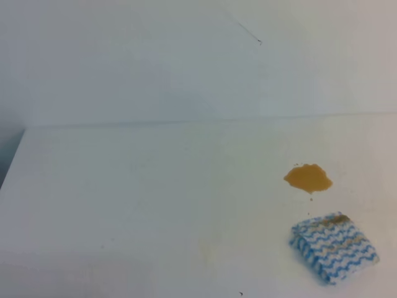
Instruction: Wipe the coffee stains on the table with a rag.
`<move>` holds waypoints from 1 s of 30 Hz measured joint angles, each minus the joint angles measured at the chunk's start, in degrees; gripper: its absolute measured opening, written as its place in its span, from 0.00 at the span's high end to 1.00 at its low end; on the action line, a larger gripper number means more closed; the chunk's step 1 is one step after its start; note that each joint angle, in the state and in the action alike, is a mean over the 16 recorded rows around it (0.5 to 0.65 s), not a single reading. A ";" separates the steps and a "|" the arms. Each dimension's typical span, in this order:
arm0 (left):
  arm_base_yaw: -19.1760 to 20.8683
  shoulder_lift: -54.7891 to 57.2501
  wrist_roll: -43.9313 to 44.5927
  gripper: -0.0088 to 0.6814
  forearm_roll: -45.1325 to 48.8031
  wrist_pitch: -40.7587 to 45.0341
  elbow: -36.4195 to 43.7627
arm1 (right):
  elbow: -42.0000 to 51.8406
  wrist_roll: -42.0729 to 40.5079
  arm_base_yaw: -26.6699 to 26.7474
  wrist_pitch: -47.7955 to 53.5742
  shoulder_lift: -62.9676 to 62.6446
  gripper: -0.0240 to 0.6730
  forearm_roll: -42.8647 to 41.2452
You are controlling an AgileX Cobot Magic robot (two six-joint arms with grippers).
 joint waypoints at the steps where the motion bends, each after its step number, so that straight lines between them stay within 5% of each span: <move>1: 0.00 0.00 0.00 0.99 0.00 0.00 0.00 | -1.06 -1.69 0.00 1.00 3.20 0.97 1.58; 13: 0.00 0.00 0.00 0.99 0.00 0.00 0.00 | -11.63 -21.15 4.26 2.27 44.76 0.97 16.60; 30: 0.00 0.00 0.00 0.99 0.00 0.00 0.00 | -20.55 -23.53 15.70 -2.30 74.30 0.97 18.47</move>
